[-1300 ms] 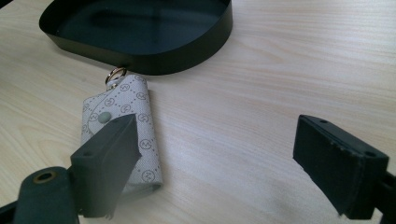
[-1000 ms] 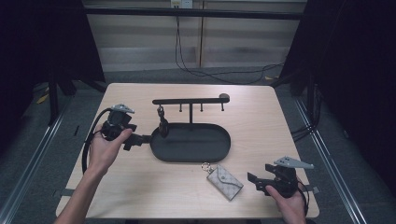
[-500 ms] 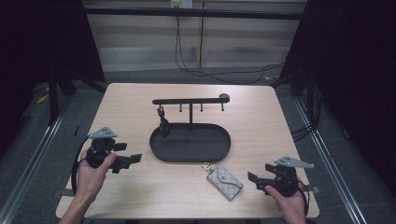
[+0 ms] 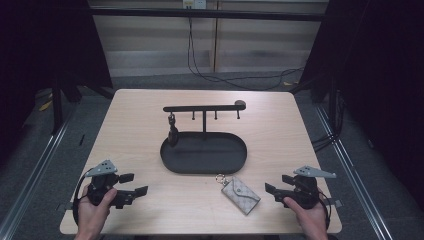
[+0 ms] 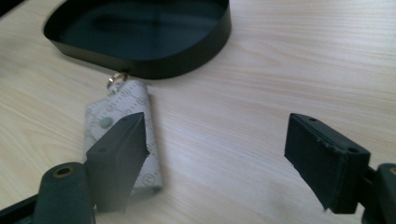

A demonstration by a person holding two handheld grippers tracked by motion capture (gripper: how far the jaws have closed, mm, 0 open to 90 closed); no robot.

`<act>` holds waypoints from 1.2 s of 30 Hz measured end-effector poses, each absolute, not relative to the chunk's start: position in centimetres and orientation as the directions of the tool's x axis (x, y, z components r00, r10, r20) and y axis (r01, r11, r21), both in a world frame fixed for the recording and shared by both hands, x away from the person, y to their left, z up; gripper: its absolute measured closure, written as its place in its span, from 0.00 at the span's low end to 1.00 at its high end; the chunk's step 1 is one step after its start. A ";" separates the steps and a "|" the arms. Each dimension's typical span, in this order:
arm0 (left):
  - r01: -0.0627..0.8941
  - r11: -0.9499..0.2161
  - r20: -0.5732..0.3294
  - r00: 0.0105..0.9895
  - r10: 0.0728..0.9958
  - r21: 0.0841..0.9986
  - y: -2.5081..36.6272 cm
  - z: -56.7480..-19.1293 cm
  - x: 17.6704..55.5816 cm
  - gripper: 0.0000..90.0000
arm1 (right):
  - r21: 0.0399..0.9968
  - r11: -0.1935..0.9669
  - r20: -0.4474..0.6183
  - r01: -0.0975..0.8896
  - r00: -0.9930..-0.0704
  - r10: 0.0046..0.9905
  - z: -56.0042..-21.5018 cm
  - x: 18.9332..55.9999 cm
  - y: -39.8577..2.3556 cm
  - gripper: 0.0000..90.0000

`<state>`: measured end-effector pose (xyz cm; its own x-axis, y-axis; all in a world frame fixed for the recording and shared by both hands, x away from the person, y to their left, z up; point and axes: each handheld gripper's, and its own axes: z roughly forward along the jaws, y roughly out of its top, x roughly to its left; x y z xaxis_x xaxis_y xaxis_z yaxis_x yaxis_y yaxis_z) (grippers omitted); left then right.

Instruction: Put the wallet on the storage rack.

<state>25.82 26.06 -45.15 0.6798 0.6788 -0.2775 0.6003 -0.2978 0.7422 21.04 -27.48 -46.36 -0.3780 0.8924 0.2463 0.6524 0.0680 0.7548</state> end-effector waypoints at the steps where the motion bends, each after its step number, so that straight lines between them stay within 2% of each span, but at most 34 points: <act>1: 0.610 -0.295 -0.287 0.674 0.681 0.735 26.1 -45.5 25.9 0.24 | 0.757 0.066 0.249 0.650 -0.381 0.890 -46.2 21.0 -27.5 0.23; 5: 0.632 -0.271 -0.307 0.650 0.695 0.726 26.3 -46.0 25.6 0.24 | 0.758 0.074 0.253 0.648 -0.397 0.882 -45.8 21.1 -27.4 0.23; 7: 0.626 -0.268 -0.312 0.658 0.685 0.732 26.4 -45.9 25.3 0.22 | 0.749 0.095 0.250 0.656 -0.411 0.877 -45.4 21.4 -27.2 0.27; 10: 0.612 -0.242 -0.326 0.667 0.670 0.753 26.6 -45.7 25.0 0.18 | 0.735 0.113 0.252 0.669 -0.423 0.870 -45.1 21.6 -27.0 0.27; 14: 0.602 -0.252 -0.316 0.677 0.665 0.758 26.5 -45.5 24.8 0.18 | 0.718 0.161 0.232 0.678 -0.450 0.862 -43.7 22.3 -26.3 0.27; 17: 0.590 -0.279 -0.300 0.695 0.654 0.758 26.2 -45.3 24.3 0.18 | 0.687 0.160 0.275 0.709 -0.456 0.846 -43.0 22.8 -25.7 0.27; 21: 0.586 -0.286 -0.296 0.700 0.650 0.758 26.4 -45.3 24.1 0.19 | 0.667 0.205 0.248 0.717 -0.473 0.846 -42.6 23.5 -24.9 0.26; 25: 0.584 -0.280 -0.292 0.696 0.656 0.762 26.5 -45.3 23.9 0.19 | 0.605 0.261 0.229 0.753 -0.478 0.848 -42.8 24.5 -23.8 0.26; 36: 0.582 -0.302 -0.293 0.711 0.639 0.755 26.2 -45.5 24.0 0.18 | 0.508 0.352 0.234 0.786 -0.519 0.822 -42.4 25.5 -21.9 0.24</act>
<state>24.04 26.18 -45.55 0.7112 0.6393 -0.2925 0.5818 -0.3016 0.7554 25.51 -21.90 -42.36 -0.5189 0.8222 0.2338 0.7863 0.3517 0.5080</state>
